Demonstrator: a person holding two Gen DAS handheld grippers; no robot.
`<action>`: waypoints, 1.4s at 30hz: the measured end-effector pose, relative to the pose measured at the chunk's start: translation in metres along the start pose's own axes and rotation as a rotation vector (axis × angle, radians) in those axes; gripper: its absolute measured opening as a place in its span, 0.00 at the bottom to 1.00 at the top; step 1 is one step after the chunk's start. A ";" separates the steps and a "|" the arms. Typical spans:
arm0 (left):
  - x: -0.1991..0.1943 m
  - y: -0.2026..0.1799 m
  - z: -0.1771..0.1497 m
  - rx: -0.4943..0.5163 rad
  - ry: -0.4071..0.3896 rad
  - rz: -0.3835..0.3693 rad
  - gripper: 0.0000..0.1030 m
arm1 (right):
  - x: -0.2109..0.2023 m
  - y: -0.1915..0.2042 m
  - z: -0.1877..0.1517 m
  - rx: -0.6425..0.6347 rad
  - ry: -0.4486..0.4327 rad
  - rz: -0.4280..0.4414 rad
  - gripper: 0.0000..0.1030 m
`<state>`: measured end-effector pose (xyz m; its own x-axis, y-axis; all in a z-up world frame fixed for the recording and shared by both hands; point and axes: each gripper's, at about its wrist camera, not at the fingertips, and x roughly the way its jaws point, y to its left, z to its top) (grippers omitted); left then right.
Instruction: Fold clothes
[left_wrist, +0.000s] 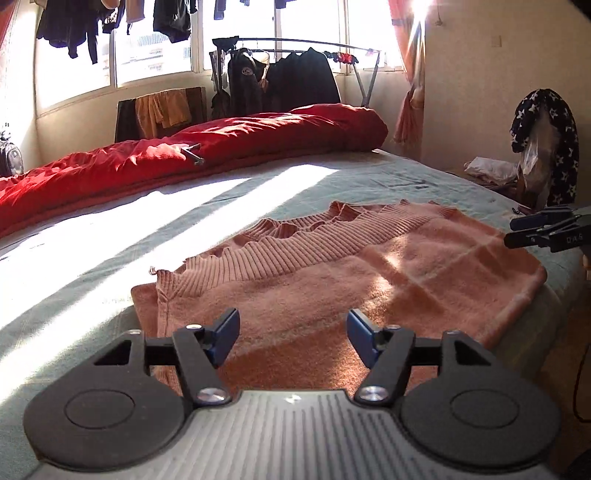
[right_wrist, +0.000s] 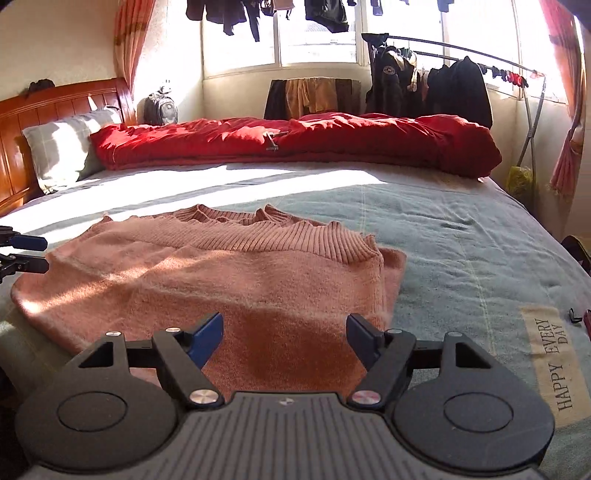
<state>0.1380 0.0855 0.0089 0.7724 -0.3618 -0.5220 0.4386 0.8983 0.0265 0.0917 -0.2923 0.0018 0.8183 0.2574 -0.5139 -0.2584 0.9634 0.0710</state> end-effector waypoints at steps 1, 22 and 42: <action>0.008 0.003 0.000 -0.012 0.011 0.003 0.67 | 0.008 -0.005 0.002 0.025 0.001 -0.002 0.75; 0.088 0.069 0.012 -0.189 0.192 0.033 0.74 | 0.112 -0.036 0.038 0.067 0.133 0.017 0.78; 0.095 0.092 0.036 -0.509 0.271 -0.296 0.78 | 0.125 -0.056 0.065 0.347 0.263 0.308 0.79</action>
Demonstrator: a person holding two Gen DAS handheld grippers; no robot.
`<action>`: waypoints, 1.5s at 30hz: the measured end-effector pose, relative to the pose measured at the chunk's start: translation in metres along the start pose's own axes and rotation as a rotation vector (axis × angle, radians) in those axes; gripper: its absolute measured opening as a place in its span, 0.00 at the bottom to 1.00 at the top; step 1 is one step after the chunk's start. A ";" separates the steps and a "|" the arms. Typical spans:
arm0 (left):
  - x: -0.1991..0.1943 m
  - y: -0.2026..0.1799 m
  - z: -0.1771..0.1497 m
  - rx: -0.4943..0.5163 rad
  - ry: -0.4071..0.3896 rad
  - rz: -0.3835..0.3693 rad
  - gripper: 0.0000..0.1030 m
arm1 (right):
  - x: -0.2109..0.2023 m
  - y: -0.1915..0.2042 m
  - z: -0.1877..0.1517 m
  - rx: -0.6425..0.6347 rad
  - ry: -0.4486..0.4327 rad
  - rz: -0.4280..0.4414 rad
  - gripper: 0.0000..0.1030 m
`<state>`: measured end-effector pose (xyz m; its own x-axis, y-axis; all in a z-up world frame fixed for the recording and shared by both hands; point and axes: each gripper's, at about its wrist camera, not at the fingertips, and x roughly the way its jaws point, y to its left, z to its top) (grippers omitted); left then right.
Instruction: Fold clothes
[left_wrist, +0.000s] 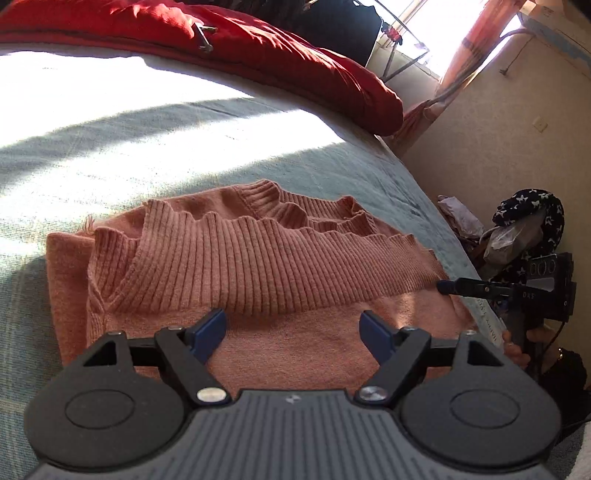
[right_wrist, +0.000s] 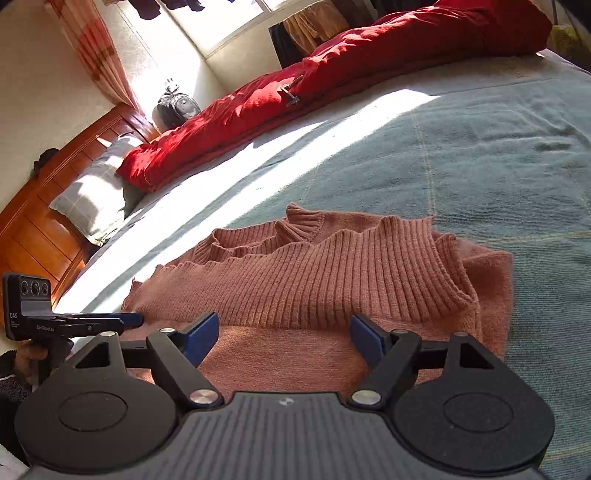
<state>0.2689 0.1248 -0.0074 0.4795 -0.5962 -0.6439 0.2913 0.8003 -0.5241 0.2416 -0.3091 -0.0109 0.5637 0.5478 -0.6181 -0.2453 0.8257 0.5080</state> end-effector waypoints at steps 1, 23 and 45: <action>-0.003 0.000 0.004 -0.011 -0.002 0.017 0.78 | -0.004 -0.005 0.001 0.020 0.003 -0.026 0.79; 0.002 -0.003 0.009 0.048 -0.012 0.169 0.78 | 0.078 0.079 0.005 -0.155 0.361 0.286 0.85; -0.013 -0.013 -0.009 0.157 -0.008 -0.016 0.83 | 0.004 0.055 -0.003 0.074 0.075 -0.105 0.96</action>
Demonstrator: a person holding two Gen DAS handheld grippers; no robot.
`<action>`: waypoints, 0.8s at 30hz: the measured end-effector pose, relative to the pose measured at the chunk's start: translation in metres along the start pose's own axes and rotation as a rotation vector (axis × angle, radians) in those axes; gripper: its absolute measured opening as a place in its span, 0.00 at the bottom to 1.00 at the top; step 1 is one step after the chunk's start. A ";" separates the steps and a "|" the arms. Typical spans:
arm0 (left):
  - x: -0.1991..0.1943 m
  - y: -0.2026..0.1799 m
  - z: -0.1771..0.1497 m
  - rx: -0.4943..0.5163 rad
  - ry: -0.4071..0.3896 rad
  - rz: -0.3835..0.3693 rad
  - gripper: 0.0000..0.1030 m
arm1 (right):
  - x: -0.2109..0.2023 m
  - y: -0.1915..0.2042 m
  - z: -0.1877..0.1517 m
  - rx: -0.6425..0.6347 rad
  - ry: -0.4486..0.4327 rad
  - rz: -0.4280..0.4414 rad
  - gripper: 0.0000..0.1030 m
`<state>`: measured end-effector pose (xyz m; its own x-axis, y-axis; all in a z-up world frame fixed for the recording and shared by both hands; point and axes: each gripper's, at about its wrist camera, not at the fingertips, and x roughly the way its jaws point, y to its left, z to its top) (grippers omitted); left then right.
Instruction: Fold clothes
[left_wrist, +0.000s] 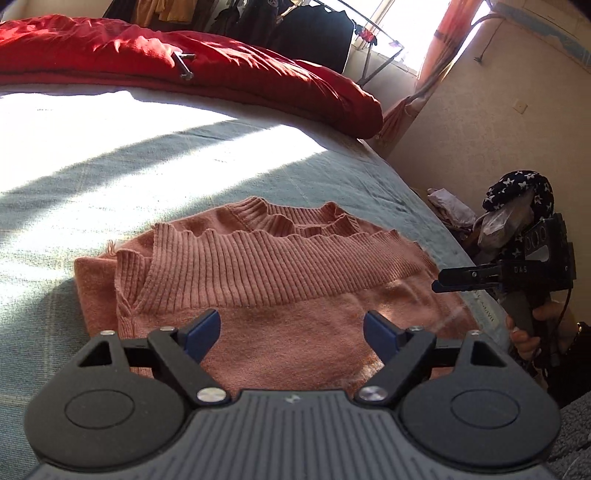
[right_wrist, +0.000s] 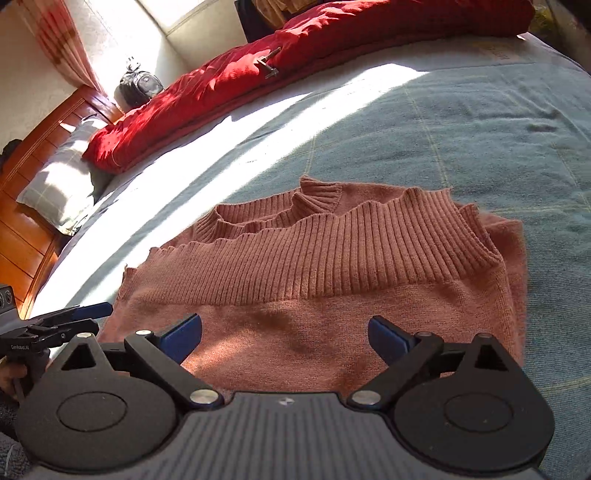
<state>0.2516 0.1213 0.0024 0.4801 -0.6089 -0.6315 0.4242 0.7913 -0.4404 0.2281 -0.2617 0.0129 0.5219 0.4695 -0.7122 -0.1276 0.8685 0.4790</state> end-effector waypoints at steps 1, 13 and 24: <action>0.006 0.001 -0.001 0.008 0.028 0.031 0.83 | 0.004 -0.001 -0.002 0.028 -0.011 -0.022 0.96; -0.023 0.053 0.013 -0.103 -0.069 0.239 0.83 | 0.027 0.007 -0.010 0.087 -0.030 -0.169 1.00; -0.018 0.092 -0.011 -0.305 0.006 0.115 0.83 | 0.035 0.008 -0.002 0.082 -0.009 -0.199 1.00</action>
<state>0.2736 0.2062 -0.0335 0.5064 -0.5150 -0.6916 0.1178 0.8358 -0.5362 0.2434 -0.2378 -0.0094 0.5377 0.2886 -0.7922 0.0476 0.9277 0.3703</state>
